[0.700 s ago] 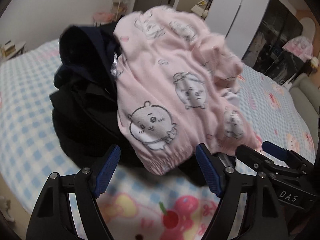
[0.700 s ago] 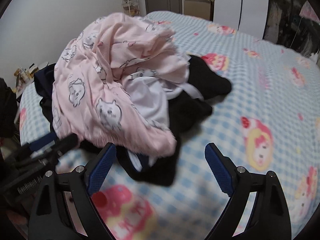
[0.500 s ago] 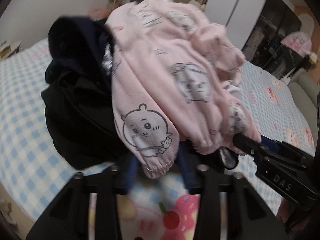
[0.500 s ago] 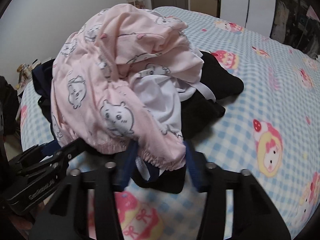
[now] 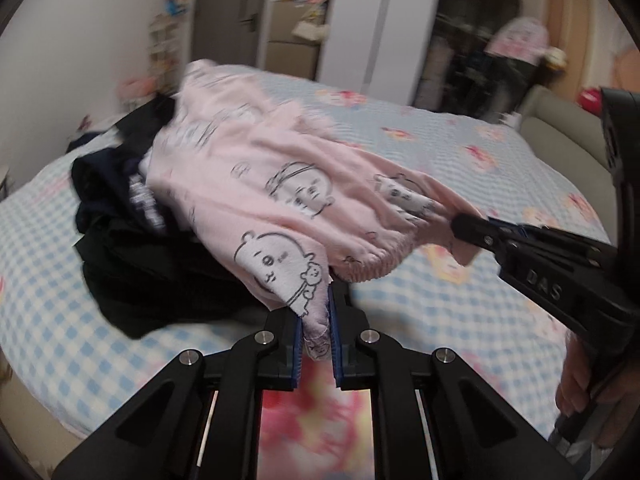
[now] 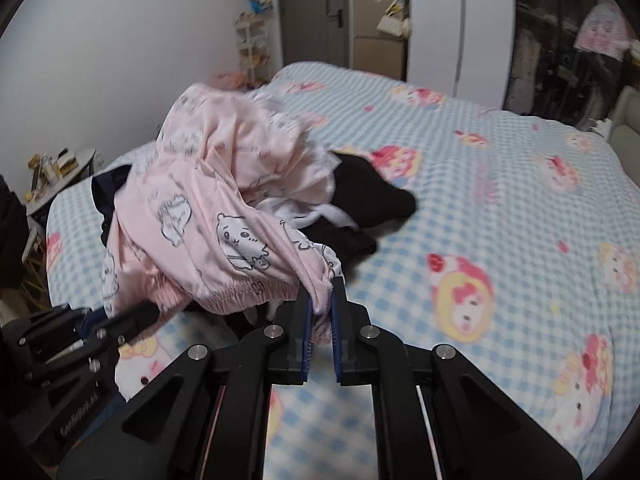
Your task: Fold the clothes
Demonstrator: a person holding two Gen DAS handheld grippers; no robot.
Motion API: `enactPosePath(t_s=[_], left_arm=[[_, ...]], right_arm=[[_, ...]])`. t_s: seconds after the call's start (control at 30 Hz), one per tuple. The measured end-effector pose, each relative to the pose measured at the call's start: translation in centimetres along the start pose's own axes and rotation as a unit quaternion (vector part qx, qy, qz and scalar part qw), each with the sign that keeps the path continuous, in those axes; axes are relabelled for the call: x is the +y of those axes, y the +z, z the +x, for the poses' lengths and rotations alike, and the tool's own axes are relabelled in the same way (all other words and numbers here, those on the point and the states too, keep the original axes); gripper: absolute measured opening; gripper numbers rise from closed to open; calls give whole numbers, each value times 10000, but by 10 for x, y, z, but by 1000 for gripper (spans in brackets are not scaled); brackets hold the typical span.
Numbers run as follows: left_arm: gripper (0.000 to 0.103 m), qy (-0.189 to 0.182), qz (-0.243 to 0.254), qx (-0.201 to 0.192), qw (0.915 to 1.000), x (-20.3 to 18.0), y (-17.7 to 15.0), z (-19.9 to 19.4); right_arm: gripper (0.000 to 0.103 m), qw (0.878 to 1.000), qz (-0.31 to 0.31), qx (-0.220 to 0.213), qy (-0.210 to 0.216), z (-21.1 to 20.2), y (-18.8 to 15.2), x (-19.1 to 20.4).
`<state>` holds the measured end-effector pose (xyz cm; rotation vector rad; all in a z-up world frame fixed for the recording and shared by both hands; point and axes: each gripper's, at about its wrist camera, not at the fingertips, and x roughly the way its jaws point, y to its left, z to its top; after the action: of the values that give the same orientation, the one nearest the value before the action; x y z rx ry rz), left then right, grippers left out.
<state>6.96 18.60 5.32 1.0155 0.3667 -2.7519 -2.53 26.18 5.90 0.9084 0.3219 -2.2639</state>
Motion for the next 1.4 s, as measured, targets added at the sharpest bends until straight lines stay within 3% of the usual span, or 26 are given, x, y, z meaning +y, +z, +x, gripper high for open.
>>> enactPosePath(t_s=[0.1, 0.17, 0.3, 0.37, 0.57, 0.67, 0.77, 0.9, 1.03, 1.1, 1.17, 1.23, 1.4], left_arm=[[11, -116, 397, 391, 9984, -17, 36, 4], [11, -406, 599, 302, 9969, -48, 21, -1], [11, -1028, 915, 602, 9887, -90, 13, -11], [11, -1290, 1105, 613, 9836, -133, -14, -2], [11, -1720, 1811, 1003, 9631, -230, -64, 28], [11, -1831, 2019, 858, 9583, -269, -70, 18], [11, -1933, 1940, 763, 9587, -273, -65, 3], [11, -1865, 1701, 682, 9652, -262, -62, -6], [11, -1283, 1222, 639, 9821, -210, -56, 2], [11, -1022, 1072, 693, 9865, -188, -59, 15], [11, -792, 878, 733, 9903, -162, -64, 24], [11, -656, 656, 836, 9922, -140, -68, 31], [12, -666, 382, 811, 9937, -100, -67, 24]], right_arm=[[7, 9993, 288, -44, -227, -29, -24, -29], [7, 9981, 480, -73, -379, -48, -40, -49], [7, 9939, 863, -131, -681, -87, -72, -88], [7, 9908, 1054, -160, -831, -106, -89, -108], [7, 9733, 1853, -75, -1351, -161, -156, -169], [5, 9603, 2288, -77, -1595, -189, -194, -199], [5, 9522, 2560, -202, -1655, -214, -211, -221], [6, 9558, 2613, -65, -1345, -205, -219, -227], [6, 9654, 2469, 309, -776, -175, -222, -206], [9, 9700, 2311, 507, -558, -158, -222, -192], [19, 9720, 2215, 648, -433, -146, -223, -180], [22, 9730, 2150, 779, -323, -133, -226, -170], [43, 9736, 1959, 1044, -536, -115, -228, -157]])
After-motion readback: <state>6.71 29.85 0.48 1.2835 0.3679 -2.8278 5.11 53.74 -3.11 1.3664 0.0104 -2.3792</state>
